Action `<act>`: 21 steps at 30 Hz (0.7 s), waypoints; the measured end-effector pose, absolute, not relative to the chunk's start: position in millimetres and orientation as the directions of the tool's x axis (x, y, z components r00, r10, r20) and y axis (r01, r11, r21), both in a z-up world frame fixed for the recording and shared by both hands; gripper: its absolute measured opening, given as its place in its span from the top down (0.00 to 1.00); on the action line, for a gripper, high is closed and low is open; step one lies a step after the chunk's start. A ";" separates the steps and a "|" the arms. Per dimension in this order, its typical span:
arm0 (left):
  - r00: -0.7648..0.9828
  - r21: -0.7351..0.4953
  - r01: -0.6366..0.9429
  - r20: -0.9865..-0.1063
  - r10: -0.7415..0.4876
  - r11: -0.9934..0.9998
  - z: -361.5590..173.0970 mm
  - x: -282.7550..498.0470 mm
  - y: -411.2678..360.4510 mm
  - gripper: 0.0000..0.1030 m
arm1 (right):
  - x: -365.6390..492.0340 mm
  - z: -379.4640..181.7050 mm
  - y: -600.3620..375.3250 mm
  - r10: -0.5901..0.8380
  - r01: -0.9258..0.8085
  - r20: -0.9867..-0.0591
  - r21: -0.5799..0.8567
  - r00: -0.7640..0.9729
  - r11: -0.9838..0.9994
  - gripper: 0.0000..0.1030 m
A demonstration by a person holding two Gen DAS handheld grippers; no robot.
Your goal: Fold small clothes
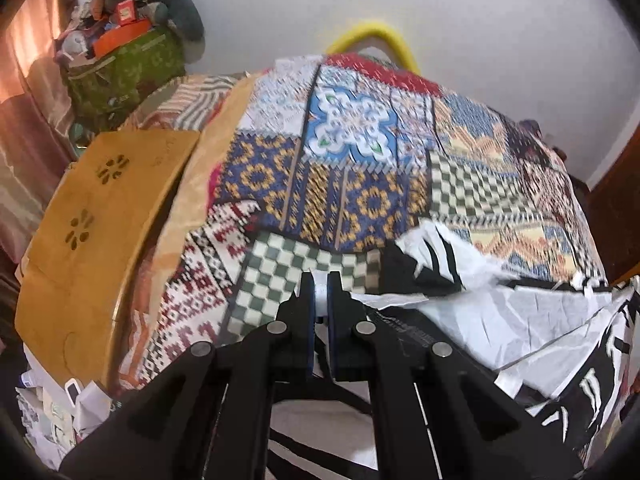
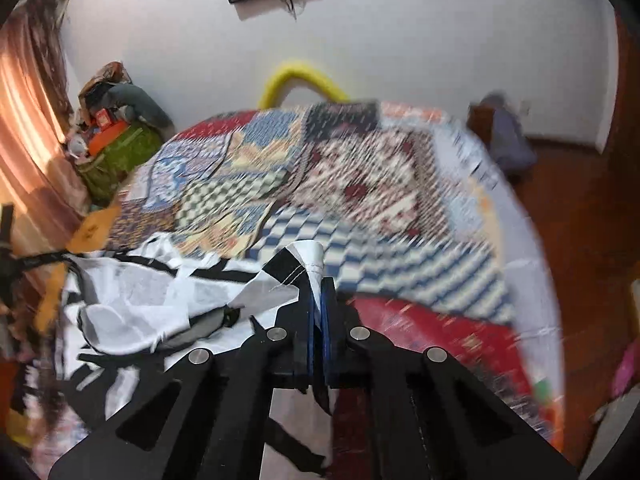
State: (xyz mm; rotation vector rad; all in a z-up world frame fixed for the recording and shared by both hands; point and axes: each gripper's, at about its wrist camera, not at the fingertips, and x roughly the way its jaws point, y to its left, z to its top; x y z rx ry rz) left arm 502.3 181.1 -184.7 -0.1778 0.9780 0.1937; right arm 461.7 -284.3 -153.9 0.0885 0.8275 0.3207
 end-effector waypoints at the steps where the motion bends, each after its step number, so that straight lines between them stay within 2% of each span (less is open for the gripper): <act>1: 0.544 -0.065 -0.251 -0.835 0.085 0.966 -183.8 504.7 183.4 0.95 | 462.5 -151.1 -286.7 0.306 -0.238 -0.705 0.196 0.640 0.951 0.98; 9: 0.471 -0.145 -0.391 -0.880 0.063 0.909 -219.5 527.1 217.2 0.96 | 485.4 -166.0 -304.8 0.218 -0.122 -0.719 0.184 0.660 0.975 0.98; 10: 0.460 -0.134 -0.405 -0.885 0.075 0.904 -224.4 528.3 220.1 1.00 | 487.7 -169.4 -304.6 0.207 -0.113 -0.724 0.177 0.658 0.978 0.98; 12: 0.438 -0.071 -0.429 -0.888 0.139 0.901 -232.5 531.4 224.9 1.00 | 491.8 -175.3 -304.6 0.188 -0.099 -0.736 0.163 0.651 0.982 0.98; 16: 0.432 -0.097 -0.410 -0.896 0.100 0.907 -239.4 529.5 234.9 0.99 | 493.6 -180.8 -302.7 0.209 -0.112 -0.754 0.178 0.622 0.978 0.96; 18: 0.444 -0.077 -0.371 -0.890 0.104 0.926 -235.8 523.6 230.3 0.97 | 488.9 -178.9 -297.8 0.203 -0.131 -0.765 0.156 0.611 0.979 0.92; 19: 0.448 -0.069 -0.352 -0.888 0.103 0.933 -234.0 521.3 227.1 0.92 | 485.8 -176.6 -296.3 0.209 -0.143 -0.769 0.154 0.604 0.978 0.86; 20: 0.455 -0.060 -0.322 -0.885 0.099 0.945 -231.4 516.0 221.2 0.90 | 481.7 -173.5 -295.8 0.215 -0.150 -0.770 0.155 0.600 0.976 0.75; 21: 0.458 -0.052 -0.303 -0.883 0.097 0.952 -229.6 512.1 217.1 0.82 | 476.7 -170.9 -296.6 0.217 -0.151 -0.769 0.158 0.601 0.976 0.68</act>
